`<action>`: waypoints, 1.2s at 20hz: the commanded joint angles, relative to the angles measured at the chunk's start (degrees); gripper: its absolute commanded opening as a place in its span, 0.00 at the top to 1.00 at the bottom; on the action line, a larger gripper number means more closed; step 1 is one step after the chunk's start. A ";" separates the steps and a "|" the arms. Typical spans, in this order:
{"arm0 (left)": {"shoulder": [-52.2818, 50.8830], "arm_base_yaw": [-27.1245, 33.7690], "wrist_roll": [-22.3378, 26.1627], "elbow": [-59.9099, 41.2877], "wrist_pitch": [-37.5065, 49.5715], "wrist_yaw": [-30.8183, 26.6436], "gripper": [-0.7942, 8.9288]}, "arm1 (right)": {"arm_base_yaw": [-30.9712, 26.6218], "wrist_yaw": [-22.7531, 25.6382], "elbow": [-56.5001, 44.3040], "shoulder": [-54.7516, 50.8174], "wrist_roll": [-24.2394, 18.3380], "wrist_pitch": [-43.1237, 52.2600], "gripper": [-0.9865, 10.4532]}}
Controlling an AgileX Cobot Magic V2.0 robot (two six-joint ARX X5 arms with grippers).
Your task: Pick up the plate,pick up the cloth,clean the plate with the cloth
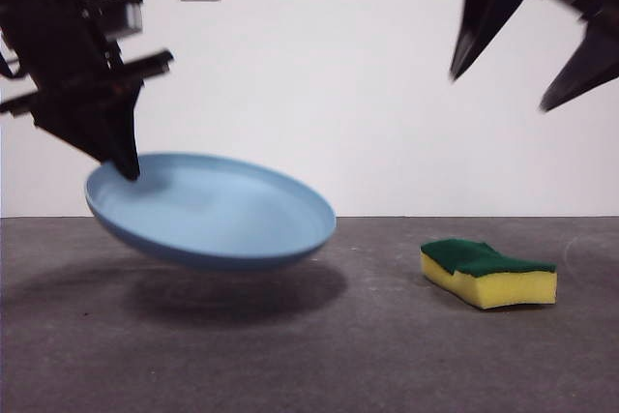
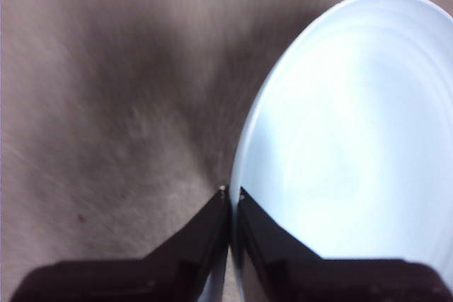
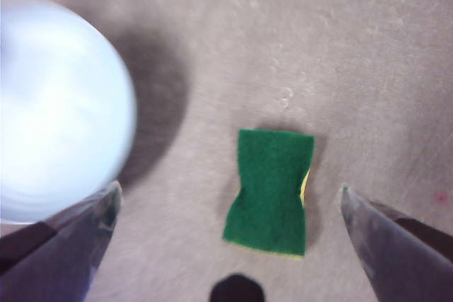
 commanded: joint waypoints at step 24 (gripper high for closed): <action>-7.23 -0.09 1.22 0.11 -5.33 0.09 0.93 | 2.43 5.53 1.77 28.50 -3.32 6.47 0.60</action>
